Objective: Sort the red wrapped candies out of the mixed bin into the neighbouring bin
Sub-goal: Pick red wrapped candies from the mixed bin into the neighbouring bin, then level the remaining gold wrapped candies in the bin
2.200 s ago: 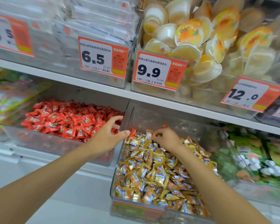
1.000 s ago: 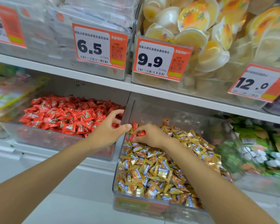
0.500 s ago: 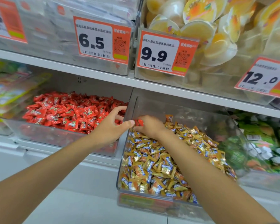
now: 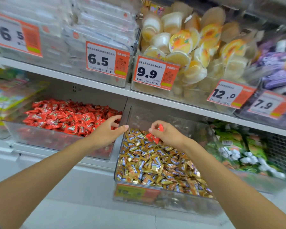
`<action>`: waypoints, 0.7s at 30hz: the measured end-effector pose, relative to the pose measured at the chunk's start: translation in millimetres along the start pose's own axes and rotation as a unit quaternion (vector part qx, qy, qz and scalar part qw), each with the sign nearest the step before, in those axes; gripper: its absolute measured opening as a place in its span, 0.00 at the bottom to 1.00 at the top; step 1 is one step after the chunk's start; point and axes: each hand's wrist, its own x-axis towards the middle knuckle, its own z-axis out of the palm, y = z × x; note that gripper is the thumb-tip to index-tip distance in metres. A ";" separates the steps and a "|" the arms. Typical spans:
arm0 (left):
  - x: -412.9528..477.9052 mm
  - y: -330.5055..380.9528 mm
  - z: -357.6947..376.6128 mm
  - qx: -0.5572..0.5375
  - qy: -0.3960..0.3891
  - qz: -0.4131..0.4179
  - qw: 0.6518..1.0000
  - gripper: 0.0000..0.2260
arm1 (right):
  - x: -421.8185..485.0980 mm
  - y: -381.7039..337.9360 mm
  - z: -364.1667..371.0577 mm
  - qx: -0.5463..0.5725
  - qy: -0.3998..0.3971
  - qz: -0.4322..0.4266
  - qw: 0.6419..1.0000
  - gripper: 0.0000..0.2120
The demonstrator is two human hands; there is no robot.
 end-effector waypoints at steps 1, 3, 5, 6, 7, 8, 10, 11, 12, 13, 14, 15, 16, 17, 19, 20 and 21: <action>-4.8 1.5 -3.9 0.013 -0.003 0.009 1.000 0.25 | -9.2 -7.4 -0.7 0.007 -0.003 -0.009 1.000 0.09; -16.2 3.3 -18.1 0.053 0.015 0.040 0.998 0.18 | -25.6 -24.7 -0.1 0.013 -0.002 -0.030 0.999 0.09; -28.3 0.7 -42.8 0.089 0.052 0.055 0.993 0.11 | -37.1 -45.9 4.4 0.027 0.005 -0.045 0.999 0.08; -33.4 -5.1 -58.9 0.107 0.072 0.049 0.990 0.08 | -40.0 -57.2 8.4 0.046 0.009 -0.052 0.998 0.09; -41.1 -10.2 -75.8 0.123 0.091 0.037 0.988 0.06 | -41.1 -69.1 13.6 0.064 0.010 -0.061 0.996 0.09; -47.6 -19.2 -92.9 0.130 0.109 0.028 0.985 0.02 | -40.5 -81.2 20.1 0.077 0.007 -0.070 0.995 0.09; -62.8 -37.9 -124.8 0.136 0.145 0.011 0.980 0.05 | -33.2 -103.6 37.8 0.074 -0.011 -0.087 0.993 0.09; -71.8 -48.5 -139.2 0.145 0.158 -0.008 0.977 0.05 | -27.1 -113.5 48.2 0.060 -0.018 -0.092 0.994 0.09; -80.0 -59.9 -152.2 0.156 0.164 -0.023 0.974 0.04 | -18.4 -122.2 59.4 0.041 -0.021 -0.093 0.995 0.09; -88.5 -69.5 -163.1 0.168 0.166 -0.040 0.971 0.04 | -8.4 -130.2 70.7 0.025 -0.026 -0.092 0.995 0.09; -94.9 -82.0 -172.2 0.167 0.171 -0.047 0.970 0.05 | 3.8 -136.8 81.6 0.010 -0.029 -0.091 0.995 0.09; -103.1 -93.2 -181.1 0.168 0.178 -0.052 0.968 0.07 | 16.5 -144.7 94.0 -0.002 -0.028 -0.091 0.995 0.09; -107.0 -103.9 -187.1 0.171 0.182 -0.053 0.967 0.07 | 28.5 -150.0 102.0 -0.016 -0.009 -0.091 0.996 0.09; -113.0 -109.2 -191.6 0.181 0.185 -0.053 0.965 0.07 | 40.7 -154.1 109.1 -0.031 0.013 -0.092 0.995 0.10; -118.9 -119.8 -199.9 0.188 0.190 -0.055 0.962 0.05 | 62.2 -159.3 120.5 -0.052 0.026 -0.080 0.995 0.25; -120.2 -121.9 -201.6 0.189 0.191 -0.052 0.962 0.05 | 70.1 -159.0 123.9 -0.064 0.006 -0.063 0.996 0.37; -120.4 -123.3 -202.9 0.190 0.191 -0.051 0.962 0.05 | 76.2 -157.8 126.5 -0.081 -0.015 -0.050 0.995 0.47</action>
